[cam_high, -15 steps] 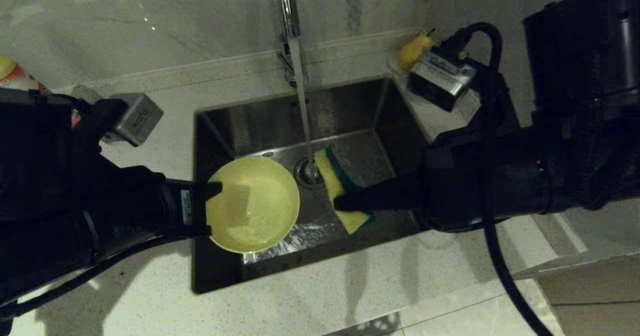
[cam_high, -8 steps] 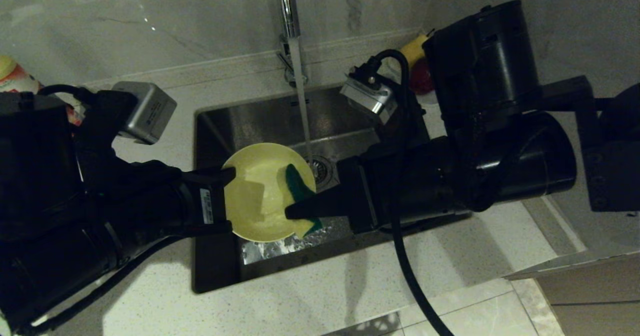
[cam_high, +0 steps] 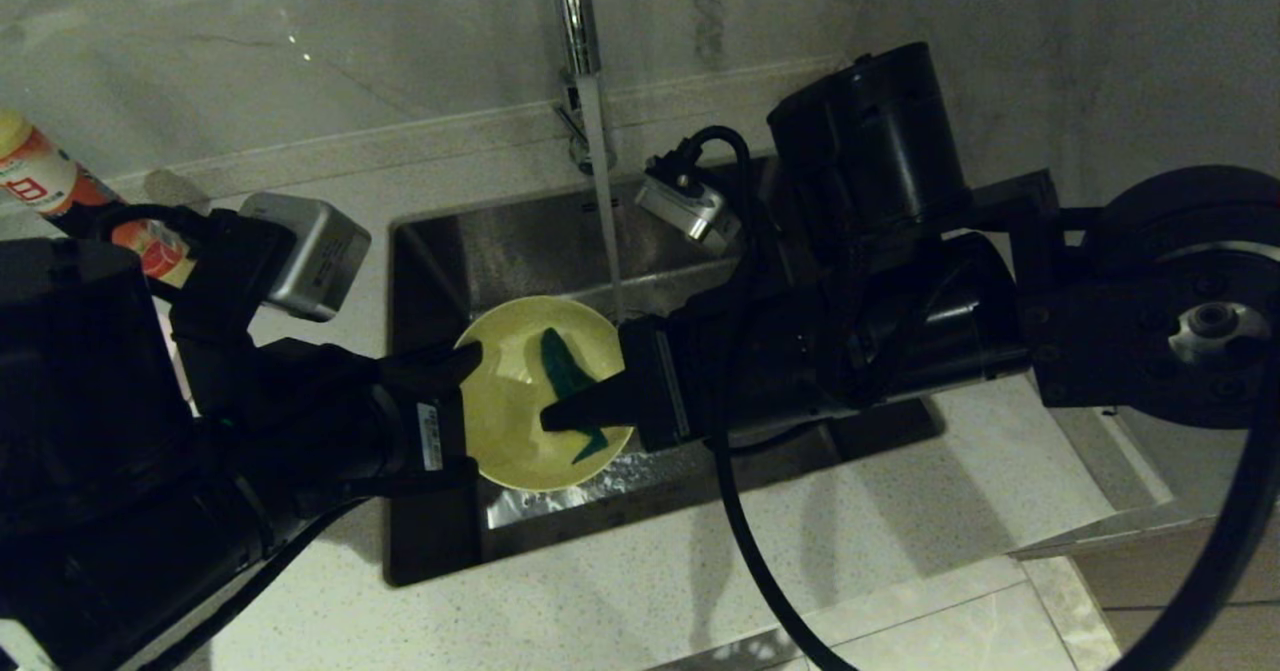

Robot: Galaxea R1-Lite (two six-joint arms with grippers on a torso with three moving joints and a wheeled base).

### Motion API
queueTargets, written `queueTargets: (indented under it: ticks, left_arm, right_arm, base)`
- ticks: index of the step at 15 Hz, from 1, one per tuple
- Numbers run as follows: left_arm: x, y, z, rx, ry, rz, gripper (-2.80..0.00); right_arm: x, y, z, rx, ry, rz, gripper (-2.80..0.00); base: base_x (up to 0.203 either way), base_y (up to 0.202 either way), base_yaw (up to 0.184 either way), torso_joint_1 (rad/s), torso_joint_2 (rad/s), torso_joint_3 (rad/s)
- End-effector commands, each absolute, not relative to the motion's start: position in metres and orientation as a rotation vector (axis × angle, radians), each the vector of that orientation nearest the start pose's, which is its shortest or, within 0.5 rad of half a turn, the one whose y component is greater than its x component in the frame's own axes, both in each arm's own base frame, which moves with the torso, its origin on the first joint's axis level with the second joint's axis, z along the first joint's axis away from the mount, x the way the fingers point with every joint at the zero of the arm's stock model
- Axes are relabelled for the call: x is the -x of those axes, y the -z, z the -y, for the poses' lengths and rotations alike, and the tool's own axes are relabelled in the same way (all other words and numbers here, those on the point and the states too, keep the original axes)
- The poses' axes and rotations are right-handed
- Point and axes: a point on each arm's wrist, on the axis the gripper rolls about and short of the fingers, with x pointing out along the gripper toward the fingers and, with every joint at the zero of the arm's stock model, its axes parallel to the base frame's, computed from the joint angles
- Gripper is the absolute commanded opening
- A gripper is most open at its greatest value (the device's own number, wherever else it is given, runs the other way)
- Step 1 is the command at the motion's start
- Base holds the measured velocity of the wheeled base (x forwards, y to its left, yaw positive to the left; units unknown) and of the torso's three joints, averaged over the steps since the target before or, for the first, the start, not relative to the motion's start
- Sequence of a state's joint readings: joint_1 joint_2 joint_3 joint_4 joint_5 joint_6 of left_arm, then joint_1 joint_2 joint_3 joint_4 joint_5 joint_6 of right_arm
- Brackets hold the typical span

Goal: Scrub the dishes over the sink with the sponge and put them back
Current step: Wipe the bowl

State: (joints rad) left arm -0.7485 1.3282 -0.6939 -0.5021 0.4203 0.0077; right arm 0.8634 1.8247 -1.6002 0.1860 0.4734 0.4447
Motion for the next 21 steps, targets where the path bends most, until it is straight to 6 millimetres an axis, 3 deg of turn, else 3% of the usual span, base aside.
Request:
queueTargets:
  ticks: [1, 9, 16, 21]
  left_arm:
    - [-0.163, -0.231, 0.139, -0.084, 0.326, -0.121, -2.8]
    - [-0.159, -0.237, 0.135, -0.058, 0.331, -0.098, -2.8]
    - [-0.157, -0.235, 0.133, -0.015, 0.331, -0.09, -2.8]
    - [-0.154, -0.236, 0.132, -0.006, 0.338, -0.068, -2.8]
  right_arm:
    - [-0.222, -0.287, -0.277, -0.288, -1.198, -0.714, -2.8]
    - [-0.237, -0.267, -0.291, -0.277, -1.179, -0.753, -2.8]
    - [-0.235, -0.273, -0.288, -0.283, -1.186, -0.735, -2.8]
    - [-0.244, -0.291, -0.28, -0.308, -1.176, -0.671, -2.8]
  base:
    - [0.0, 0.0, 0.0, 0.0, 0.0, 0.0]
    - [0.0, 0.0, 0.0, 0.0, 0.0, 0.0]
    - [0.0, 0.0, 0.0, 0.0, 0.0, 0.0]
    - [0.0, 0.0, 0.0, 0.0, 0.0, 0.0]
